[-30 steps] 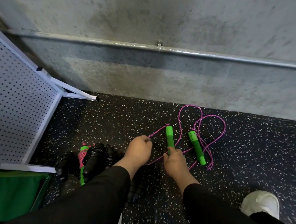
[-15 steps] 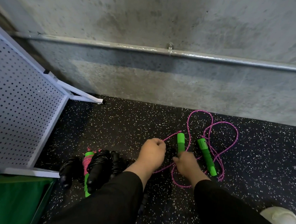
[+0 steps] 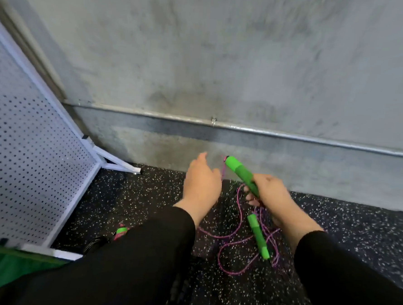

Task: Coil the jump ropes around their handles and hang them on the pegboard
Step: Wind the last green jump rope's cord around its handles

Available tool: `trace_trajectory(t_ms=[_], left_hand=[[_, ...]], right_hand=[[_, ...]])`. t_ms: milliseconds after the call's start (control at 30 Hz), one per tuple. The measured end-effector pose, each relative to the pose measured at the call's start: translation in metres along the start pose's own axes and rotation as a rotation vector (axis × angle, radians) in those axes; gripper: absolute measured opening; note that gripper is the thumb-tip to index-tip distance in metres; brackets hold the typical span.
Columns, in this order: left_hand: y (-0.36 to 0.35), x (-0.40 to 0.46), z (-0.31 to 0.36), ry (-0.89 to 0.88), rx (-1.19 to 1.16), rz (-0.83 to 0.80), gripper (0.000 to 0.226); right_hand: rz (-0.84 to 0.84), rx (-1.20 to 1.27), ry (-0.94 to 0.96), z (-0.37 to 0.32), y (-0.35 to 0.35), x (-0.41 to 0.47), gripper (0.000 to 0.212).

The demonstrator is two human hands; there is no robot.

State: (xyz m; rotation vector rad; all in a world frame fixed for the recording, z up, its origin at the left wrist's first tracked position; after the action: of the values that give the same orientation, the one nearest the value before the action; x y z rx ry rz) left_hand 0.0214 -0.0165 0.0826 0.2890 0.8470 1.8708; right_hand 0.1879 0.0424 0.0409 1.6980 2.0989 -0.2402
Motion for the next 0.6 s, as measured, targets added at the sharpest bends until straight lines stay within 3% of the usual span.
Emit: trace_trajectory(t_ms=[133,167,267,333,500,567,600], left_hand=[[0.032,-0.004,0.043,-0.055,-0.015,-0.024,0.079],[0.035,-0.009,0.050,-0.102,-0.079,-0.070,0.076],[0.033,-0.031,0.073,-0.206,-0.271,-0.184,0.037],[0.029,-0.049,0.085,-0.238,-0.373,-0.188,0.022],[0.037,-0.061,0.099,-0.151,-0.487,0.269,0.055],[0.037,-0.061,0.104,-0.250,-0.426,0.146,0.068],[0.033,-0.062,0.108,-0.303,-0.406,0.023,0.061]], right_hand=[[-0.205,0.122,0.115,-0.087,0.027,-0.072,0.018],[-0.245,0.139,0.144,-0.102,0.033,-0.091,0.018],[-0.263,0.275,0.259,-0.134,0.055,-0.142,0.017],[-0.233,0.389,0.327,-0.145,0.072,-0.169,0.027],[-0.247,0.331,0.358,-0.149,0.093,-0.205,0.031],[-0.245,0.315,0.336,-0.147,0.094,-0.209,0.026],[-0.251,0.309,0.319,-0.146,0.093,-0.209,0.026]])
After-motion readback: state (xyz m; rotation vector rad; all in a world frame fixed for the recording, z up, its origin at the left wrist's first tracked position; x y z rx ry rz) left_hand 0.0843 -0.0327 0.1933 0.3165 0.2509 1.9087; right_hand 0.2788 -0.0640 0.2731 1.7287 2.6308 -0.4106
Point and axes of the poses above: each hand's wrist, its own x-axis towards the middle knuckle, its own y-axis out of the back of the hand, z = x × y, the point moved 1 cm from there along x, towards the middle knuckle, and after that the axes turned 5 degrees about x, right-handed, at the moved point
